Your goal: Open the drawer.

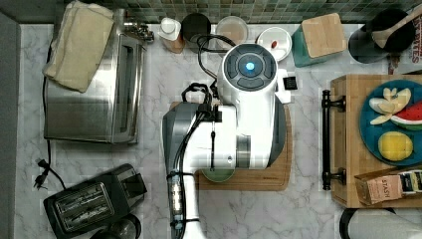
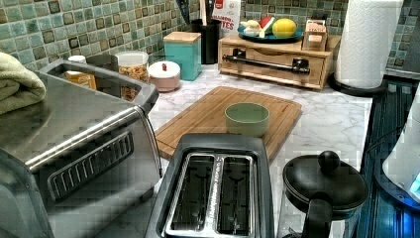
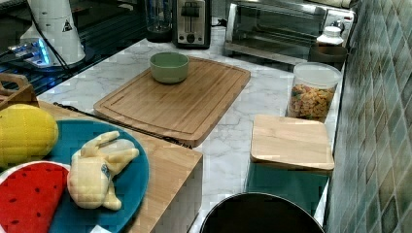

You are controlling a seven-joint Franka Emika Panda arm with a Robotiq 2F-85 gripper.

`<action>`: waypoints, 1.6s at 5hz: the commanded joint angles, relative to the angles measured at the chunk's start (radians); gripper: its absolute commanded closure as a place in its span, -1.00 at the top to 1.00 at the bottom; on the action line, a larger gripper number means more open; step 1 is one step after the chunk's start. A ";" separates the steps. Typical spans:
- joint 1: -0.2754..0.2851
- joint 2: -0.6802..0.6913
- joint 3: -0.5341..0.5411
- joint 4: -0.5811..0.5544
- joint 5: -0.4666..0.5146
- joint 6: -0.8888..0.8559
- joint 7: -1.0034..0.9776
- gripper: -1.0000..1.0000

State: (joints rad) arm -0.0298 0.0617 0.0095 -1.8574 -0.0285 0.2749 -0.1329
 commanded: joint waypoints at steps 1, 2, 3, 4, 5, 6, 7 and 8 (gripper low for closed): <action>-0.002 -0.008 -0.002 -0.036 -0.054 0.048 -0.059 1.00; -0.018 -0.026 -0.012 -0.088 -0.106 0.105 -0.239 1.00; -0.046 -0.038 -0.032 -0.121 -0.139 0.136 -0.438 1.00; -0.087 -0.038 -0.056 -0.146 -0.134 0.175 -0.632 1.00; -0.124 -0.044 -0.077 -0.215 -0.118 0.289 -0.740 1.00; -0.141 -0.029 -0.096 -0.239 -0.126 0.337 -0.798 1.00; -0.168 -0.023 -0.107 -0.267 -0.142 0.372 -0.829 1.00; -0.195 -0.019 -0.127 -0.306 -0.143 0.444 -0.896 1.00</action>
State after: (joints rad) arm -0.1920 0.0617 -0.0922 -2.1367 -0.1594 0.7100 -0.9448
